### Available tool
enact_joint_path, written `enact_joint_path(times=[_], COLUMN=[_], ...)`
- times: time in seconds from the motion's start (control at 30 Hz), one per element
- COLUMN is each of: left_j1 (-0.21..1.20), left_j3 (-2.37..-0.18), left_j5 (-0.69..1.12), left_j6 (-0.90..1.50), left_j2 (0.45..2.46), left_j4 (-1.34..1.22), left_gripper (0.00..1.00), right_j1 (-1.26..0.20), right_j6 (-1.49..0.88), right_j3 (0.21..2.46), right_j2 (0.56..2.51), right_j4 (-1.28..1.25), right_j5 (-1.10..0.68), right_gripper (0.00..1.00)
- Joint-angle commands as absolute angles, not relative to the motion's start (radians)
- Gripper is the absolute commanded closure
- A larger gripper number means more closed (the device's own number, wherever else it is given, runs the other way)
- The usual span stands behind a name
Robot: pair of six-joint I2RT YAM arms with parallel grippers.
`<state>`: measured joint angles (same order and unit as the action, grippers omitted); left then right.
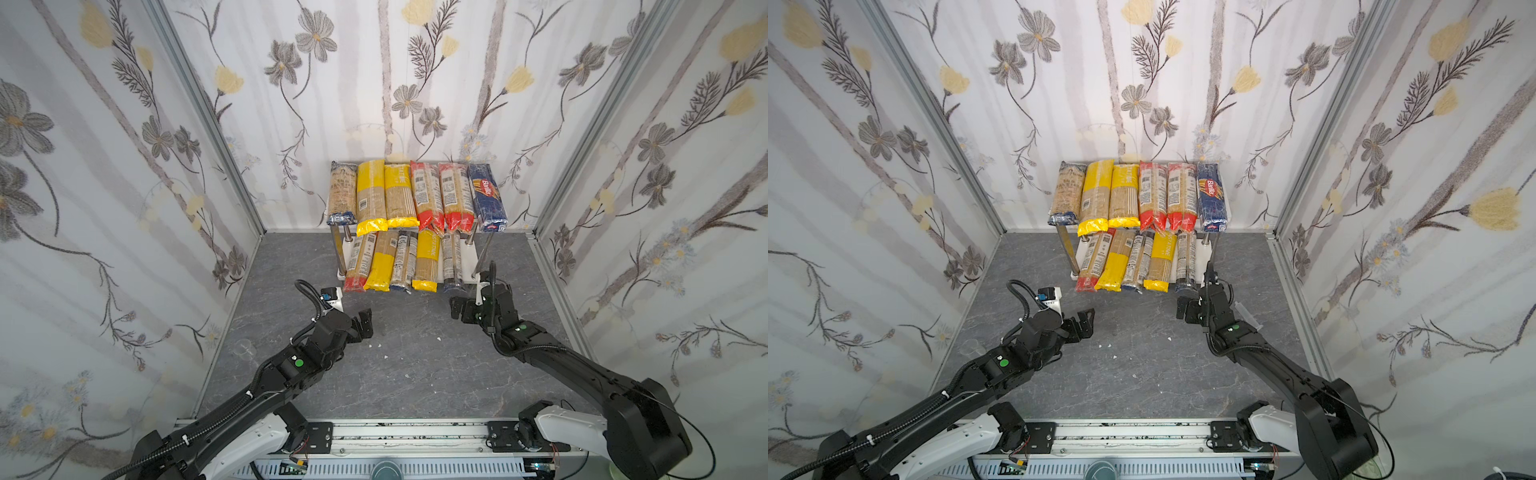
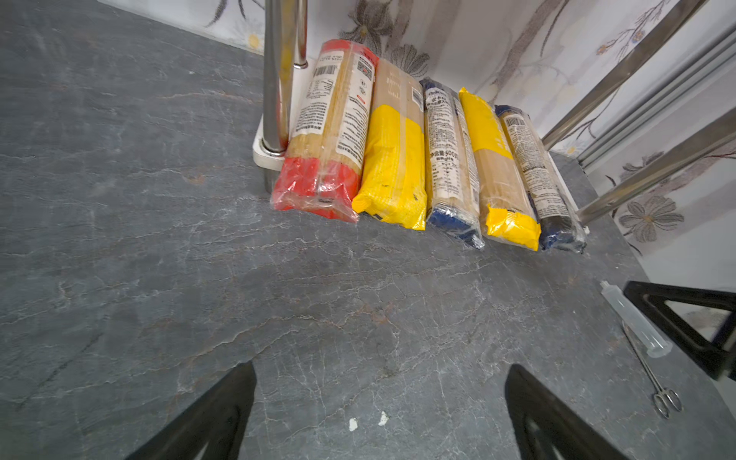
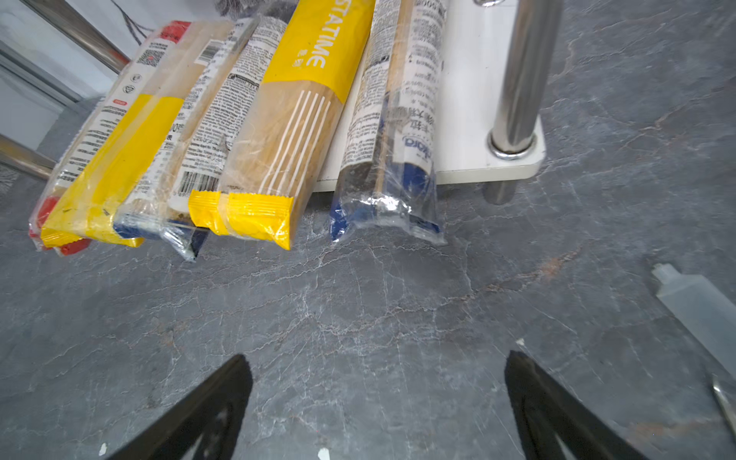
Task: Arrange pasta packages on shelves
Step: Reset both arms
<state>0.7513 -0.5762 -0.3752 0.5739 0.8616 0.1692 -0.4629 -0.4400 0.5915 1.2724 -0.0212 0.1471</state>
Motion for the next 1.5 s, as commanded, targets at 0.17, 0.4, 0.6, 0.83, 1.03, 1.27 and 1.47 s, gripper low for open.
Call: enact_joint_path(times=[0.17, 0.4, 0.6, 0.83, 1.03, 1.27, 1.47], left_j1=[0.750, 0.704, 0.522, 0.260, 0.136, 0.085, 0.056], left_j3=[-0.611, -0.510, -0.391, -0.305, -0.204, -0.162, -0.173], left_j5=[-0.597, -0.676, -0.601, -0.512, -0.395, -0.306, -0.261], left_j6=[0.455, 0.218, 0.126, 0.120, 0.108, 0.093, 0.105], left_j2=[0.934, 0.948, 0.915, 0.973, 1.080, 1.206, 1.373], left_j4=[0.132, -0.178, -0.445, -0.637, -0.885, -1.090, -1.250], left_gripper=[0.00, 0.00, 0.00, 0.00, 0.00, 0.00, 0.00], right_j1=[-0.471, -0.446, -0.368, -0.237, -0.156, -0.089, -0.026], right_j6=[-0.325, -0.237, -0.216, -0.208, -0.188, -0.167, -0.155], right_j3=[0.444, 0.361, 0.295, 0.290, 0.311, 0.315, 0.256], right_j2=[0.947, 0.804, 0.824, 0.952, 1.040, 1.115, 1.204], right_j4=[-0.080, -0.187, -0.354, -0.491, -0.572, -0.681, -0.866], right_j5=[0.267, 0.331, 0.295, 0.244, 0.198, 0.190, 0.163], right_gripper=[0.00, 0.00, 0.00, 0.00, 0.00, 0.00, 0.00])
